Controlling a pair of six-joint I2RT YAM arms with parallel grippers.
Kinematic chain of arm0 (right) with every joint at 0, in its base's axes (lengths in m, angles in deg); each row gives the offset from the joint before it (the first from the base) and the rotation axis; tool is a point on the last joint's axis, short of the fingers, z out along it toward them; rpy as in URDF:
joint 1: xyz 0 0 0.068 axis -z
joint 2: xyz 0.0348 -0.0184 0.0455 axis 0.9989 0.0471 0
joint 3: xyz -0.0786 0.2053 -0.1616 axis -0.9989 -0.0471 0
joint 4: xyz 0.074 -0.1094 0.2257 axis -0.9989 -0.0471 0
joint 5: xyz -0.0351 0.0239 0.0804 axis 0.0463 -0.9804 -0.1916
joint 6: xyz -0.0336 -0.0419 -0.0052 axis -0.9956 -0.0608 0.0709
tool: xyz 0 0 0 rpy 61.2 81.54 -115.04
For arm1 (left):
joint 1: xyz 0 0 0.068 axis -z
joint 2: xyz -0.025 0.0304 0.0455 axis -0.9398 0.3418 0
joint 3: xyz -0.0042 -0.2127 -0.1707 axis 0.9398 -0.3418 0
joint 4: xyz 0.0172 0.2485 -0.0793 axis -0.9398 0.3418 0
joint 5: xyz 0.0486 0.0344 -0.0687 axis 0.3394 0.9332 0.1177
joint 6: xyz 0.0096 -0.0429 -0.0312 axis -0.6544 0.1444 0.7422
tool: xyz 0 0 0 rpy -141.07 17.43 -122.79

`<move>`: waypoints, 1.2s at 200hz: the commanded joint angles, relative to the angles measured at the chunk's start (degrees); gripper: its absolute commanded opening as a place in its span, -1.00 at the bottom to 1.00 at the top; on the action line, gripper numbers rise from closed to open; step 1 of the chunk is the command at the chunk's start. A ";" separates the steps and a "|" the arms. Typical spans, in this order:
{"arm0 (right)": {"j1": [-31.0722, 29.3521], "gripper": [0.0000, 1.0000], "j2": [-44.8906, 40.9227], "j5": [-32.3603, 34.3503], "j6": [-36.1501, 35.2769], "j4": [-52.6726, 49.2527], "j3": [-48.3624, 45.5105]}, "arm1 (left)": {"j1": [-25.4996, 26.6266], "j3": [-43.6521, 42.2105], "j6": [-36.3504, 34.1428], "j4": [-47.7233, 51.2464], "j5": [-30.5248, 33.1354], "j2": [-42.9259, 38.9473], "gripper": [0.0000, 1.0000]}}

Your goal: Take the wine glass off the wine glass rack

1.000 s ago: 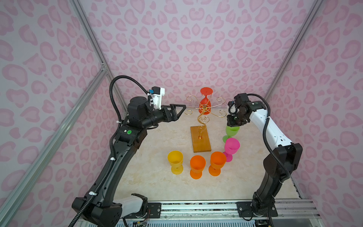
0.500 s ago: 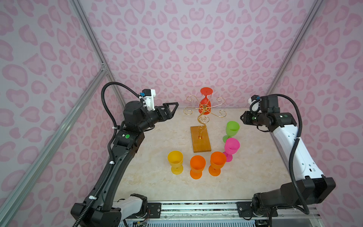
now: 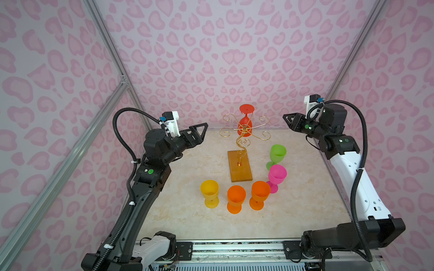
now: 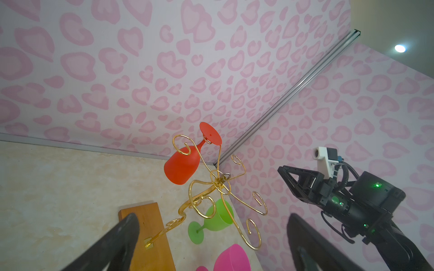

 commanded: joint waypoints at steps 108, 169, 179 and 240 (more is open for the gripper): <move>-6.50 -0.23 27.81 -2.34 2.47 -4.99 29.44 | 0.01 -4.16 -5.28 -0.45 3.59 -0.47 0.92; -7.29 -0.13 36.64 -2.40 2.23 -14.35 43.17 | 0.00 -4.39 -5.46 -0.34 3.59 -0.73 0.92; -7.39 -0.12 37.86 -2.67 2.21 -15.61 45.11 | 0.00 -4.39 -5.45 -0.37 3.52 -0.64 0.92; -7.95 -0.08 41.34 -3.68 2.72 -17.85 49.29 | -0.03 -4.74 -5.23 -0.45 2.99 -0.56 0.92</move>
